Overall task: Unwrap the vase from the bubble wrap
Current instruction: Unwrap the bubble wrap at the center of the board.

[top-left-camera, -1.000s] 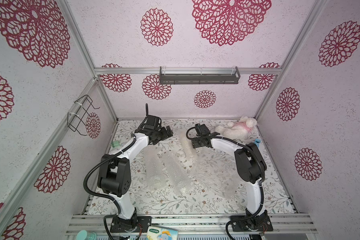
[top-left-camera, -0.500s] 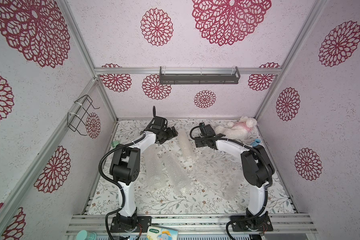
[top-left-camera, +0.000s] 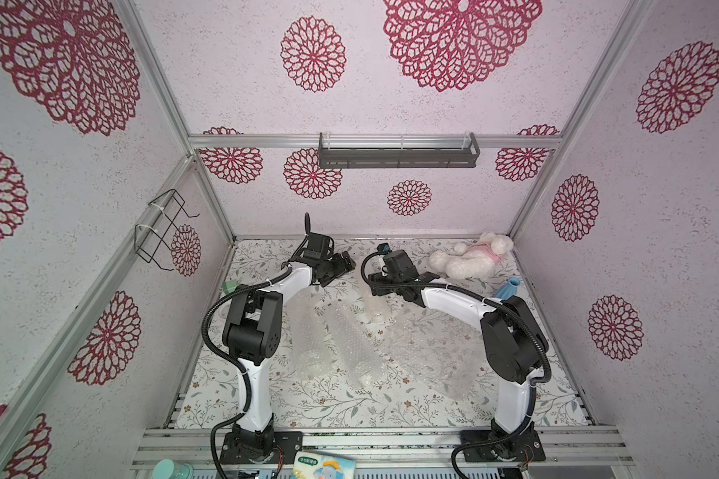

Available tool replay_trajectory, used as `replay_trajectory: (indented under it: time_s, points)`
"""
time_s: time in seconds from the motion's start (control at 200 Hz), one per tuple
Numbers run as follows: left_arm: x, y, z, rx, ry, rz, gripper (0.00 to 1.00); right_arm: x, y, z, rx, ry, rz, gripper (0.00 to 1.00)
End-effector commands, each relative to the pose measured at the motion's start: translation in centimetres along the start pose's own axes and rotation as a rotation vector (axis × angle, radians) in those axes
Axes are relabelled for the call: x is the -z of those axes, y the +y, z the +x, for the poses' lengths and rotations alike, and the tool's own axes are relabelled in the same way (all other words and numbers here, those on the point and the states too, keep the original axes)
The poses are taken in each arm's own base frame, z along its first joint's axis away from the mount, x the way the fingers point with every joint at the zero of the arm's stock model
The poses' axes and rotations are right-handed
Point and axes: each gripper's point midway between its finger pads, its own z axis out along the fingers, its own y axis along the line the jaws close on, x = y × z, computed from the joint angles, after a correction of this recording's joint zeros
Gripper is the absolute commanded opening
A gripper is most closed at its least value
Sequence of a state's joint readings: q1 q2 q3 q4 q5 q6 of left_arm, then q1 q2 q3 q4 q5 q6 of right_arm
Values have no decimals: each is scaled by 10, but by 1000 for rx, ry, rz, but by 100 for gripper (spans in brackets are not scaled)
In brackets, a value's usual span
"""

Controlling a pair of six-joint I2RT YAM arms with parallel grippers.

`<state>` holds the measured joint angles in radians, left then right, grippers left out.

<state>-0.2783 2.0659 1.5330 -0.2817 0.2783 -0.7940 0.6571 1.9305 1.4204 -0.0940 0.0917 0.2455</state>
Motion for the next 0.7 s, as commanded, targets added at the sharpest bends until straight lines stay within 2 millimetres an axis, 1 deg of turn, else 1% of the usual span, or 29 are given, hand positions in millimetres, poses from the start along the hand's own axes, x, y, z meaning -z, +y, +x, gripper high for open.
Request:
replay_trajectory:
  time_s: [0.0,0.065,0.17,0.27,0.35,0.39,0.46,0.575,0.696]
  points:
    - [3,-11,-11,22,-32,68,93,2,0,-1,-42,-26,-5,77]
    - [3,-13,-12,29,-34,90,92,3,2,8,-40,-19,6,79]
    - [3,-15,-12,36,-36,108,92,6,0,27,-33,-28,43,83]
    - [2,-16,-11,43,-38,123,91,11,7,43,-49,-83,-3,85]
    - [2,-16,-10,43,-39,127,90,12,10,51,-56,-141,-21,86]
    - [2,-15,-11,43,-43,123,90,13,12,52,-63,-168,-38,87]
    - [1,-12,-10,49,-44,111,90,15,15,50,-76,-212,-51,87]
    - [-1,-8,-7,49,-39,93,90,14,20,48,-59,-237,-43,87]
    - [-2,-7,-6,47,-31,87,90,21,20,43,-28,-265,-36,87]
